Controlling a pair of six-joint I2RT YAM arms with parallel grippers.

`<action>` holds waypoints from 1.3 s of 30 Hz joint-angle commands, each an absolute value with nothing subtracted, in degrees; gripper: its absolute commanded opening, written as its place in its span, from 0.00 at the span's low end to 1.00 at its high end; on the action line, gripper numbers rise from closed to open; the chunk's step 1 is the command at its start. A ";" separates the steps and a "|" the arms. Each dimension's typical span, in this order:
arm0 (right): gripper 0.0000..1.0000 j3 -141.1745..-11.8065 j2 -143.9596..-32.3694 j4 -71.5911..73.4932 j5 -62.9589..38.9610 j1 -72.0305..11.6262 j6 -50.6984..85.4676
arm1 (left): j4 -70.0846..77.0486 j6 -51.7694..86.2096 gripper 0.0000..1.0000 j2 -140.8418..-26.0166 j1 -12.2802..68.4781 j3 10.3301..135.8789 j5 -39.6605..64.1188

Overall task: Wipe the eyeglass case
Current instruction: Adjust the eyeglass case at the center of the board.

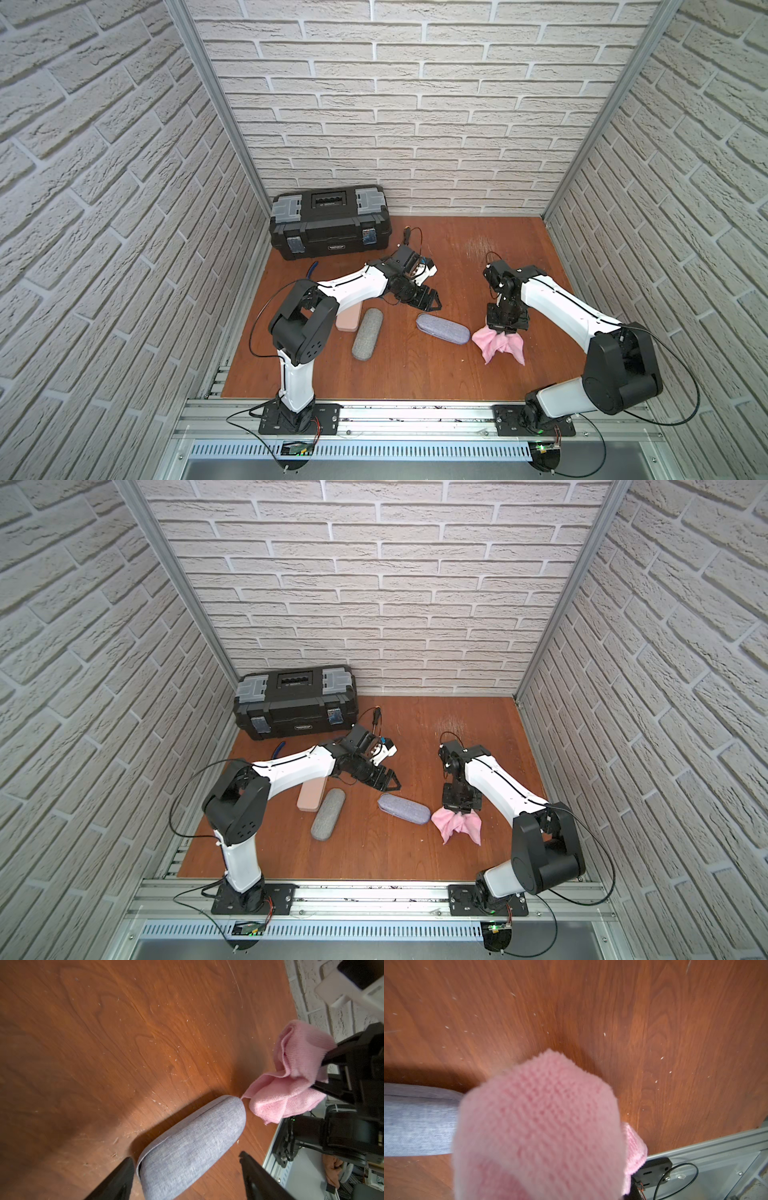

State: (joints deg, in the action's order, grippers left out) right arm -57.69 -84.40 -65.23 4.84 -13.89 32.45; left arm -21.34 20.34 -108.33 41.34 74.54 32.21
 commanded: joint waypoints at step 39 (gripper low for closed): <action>0.02 -69.70 -87.01 -63.35 12.02 -11.07 27.89 | -10.19 -11.14 0.94 -102.25 51.81 63.39 16.96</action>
State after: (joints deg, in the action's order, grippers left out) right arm -70.74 -90.04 -62.57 15.99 -10.87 26.39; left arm -11.53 -3.81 -100.07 51.99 61.25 17.82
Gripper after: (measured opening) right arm 0.117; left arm 0.943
